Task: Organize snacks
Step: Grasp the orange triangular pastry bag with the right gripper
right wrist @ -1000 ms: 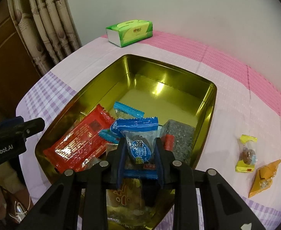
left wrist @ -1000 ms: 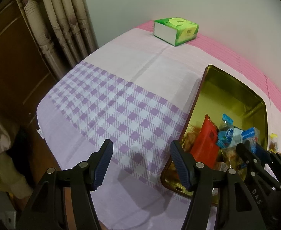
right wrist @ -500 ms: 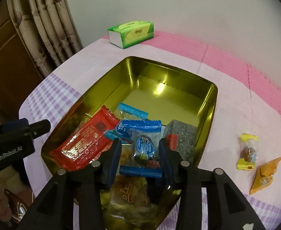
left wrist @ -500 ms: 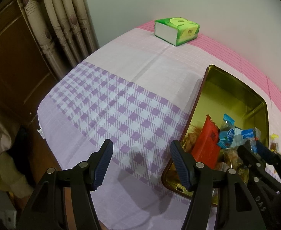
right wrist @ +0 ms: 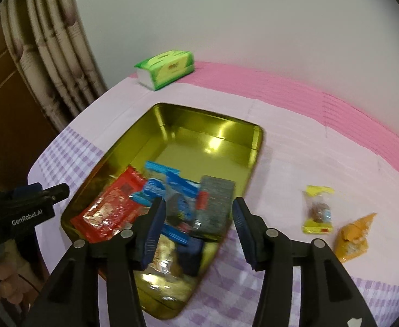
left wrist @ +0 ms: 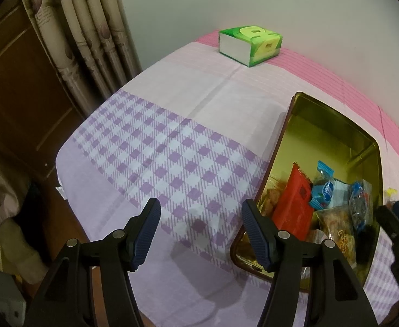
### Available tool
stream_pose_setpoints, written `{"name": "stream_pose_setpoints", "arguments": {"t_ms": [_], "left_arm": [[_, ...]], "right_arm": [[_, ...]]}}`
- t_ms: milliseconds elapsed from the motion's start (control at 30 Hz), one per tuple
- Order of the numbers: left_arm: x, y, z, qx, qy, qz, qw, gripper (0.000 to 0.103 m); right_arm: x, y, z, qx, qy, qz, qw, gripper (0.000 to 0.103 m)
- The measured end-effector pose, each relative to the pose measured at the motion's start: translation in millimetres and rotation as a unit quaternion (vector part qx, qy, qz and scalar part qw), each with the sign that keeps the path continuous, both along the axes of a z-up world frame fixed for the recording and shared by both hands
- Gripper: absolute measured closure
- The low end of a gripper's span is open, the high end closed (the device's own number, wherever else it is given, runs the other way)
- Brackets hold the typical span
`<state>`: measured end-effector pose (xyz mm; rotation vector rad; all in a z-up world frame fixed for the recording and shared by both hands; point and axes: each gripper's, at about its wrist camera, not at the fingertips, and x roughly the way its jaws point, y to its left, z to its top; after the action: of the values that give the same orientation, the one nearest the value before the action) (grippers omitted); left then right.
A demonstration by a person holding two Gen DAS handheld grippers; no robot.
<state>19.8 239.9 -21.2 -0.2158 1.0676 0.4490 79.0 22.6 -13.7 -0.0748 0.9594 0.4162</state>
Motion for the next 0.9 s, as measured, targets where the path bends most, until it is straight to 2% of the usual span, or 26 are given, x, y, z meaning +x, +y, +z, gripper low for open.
{"name": "stream_pose_setpoints", "arguments": {"t_ms": [300,600,767,900], "left_arm": [[1,-7,0,0.006,0.002,-0.012,0.9999,0.04],[1,-10,-1,0.011,0.004,-0.019,0.9997,0.04],[1,-17,-1,0.02,0.006,-0.035,0.9992,0.04],[1,-25,0,0.025,0.006,-0.046,0.9986,0.04]], "right_arm": [[-3,-76,-5,-0.002,0.001,-0.071,0.997,0.051],[-7,-166,-28,-0.01,0.02,-0.166,0.986,0.05],[-7,-185,-41,-0.006,0.028,-0.18,0.983,0.049],[0,-181,-47,0.0,0.025,-0.178,0.984,0.04]]}}
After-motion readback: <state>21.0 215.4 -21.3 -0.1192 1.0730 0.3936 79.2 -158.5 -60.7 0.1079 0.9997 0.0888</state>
